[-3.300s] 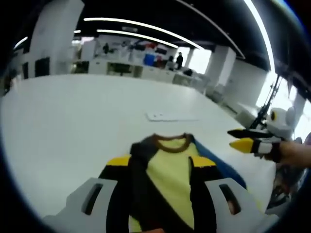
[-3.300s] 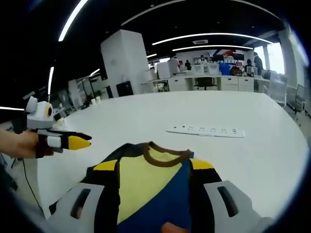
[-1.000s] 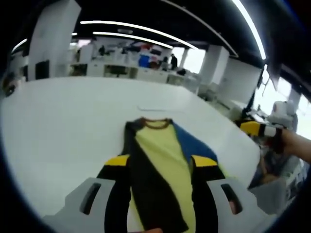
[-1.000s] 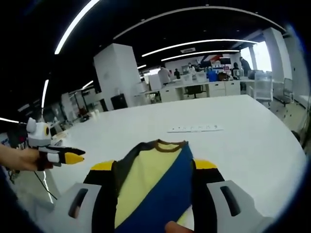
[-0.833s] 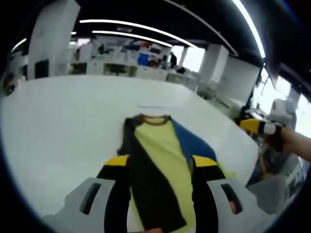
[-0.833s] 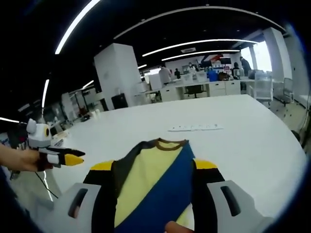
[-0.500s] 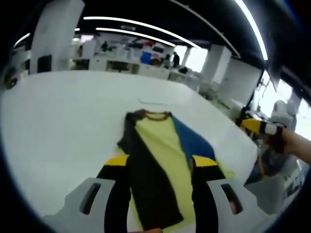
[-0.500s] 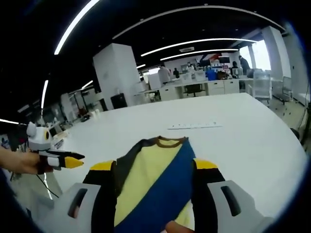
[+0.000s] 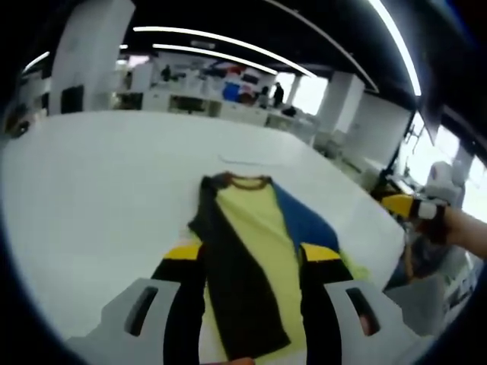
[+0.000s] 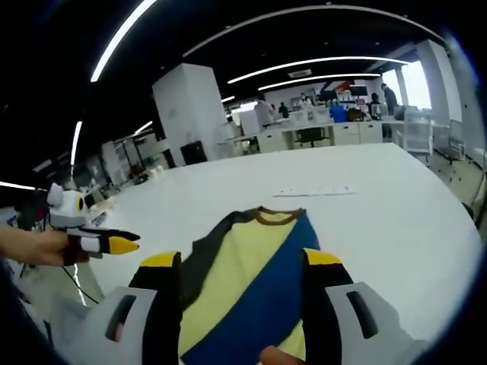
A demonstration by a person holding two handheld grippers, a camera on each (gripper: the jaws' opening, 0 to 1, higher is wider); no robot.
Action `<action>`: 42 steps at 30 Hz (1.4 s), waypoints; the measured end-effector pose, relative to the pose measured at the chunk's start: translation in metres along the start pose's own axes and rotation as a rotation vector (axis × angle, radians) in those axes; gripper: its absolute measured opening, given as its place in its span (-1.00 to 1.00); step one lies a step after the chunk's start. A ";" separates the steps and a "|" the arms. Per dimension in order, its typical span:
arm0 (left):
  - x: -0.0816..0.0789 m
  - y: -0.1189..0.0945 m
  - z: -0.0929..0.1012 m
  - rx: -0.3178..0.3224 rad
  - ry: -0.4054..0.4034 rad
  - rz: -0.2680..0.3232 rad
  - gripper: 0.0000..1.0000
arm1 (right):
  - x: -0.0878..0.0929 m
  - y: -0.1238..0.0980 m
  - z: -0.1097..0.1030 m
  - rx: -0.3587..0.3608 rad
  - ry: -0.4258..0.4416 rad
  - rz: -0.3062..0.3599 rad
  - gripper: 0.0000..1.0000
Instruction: Fold the garment on the visible template until the final outline fits inside the template.
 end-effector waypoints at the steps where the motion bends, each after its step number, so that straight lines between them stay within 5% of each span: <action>1: 0.000 0.000 0.000 0.000 -0.001 0.000 -0.09 | 0.004 0.000 -0.004 -0.014 -0.010 -0.012 0.26; 16: 0.003 -0.004 -0.002 -0.004 -0.015 -0.003 -0.09 | 0.039 -0.008 -0.034 -0.098 0.047 -0.097 0.25; 30: 0.003 -0.011 -0.006 -0.019 -0.030 0.005 -0.04 | 0.078 -0.012 -0.049 -0.171 -0.005 -0.242 0.24; 42: 0.018 -0.018 0.019 0.193 0.082 -0.156 0.62 | 0.108 -0.013 -0.058 -0.221 -0.051 -0.339 0.21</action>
Point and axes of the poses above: the point that each gripper's makers call its tool centre point, and the gripper's own axes: y roughly forward along the fingers, z roughly to its right, x roughly out of its underside, the point moved 8 cm from there along -y, roughly backward along the fingers, and after that the axes turned 15 degrees about z, right-handed, at the moved point
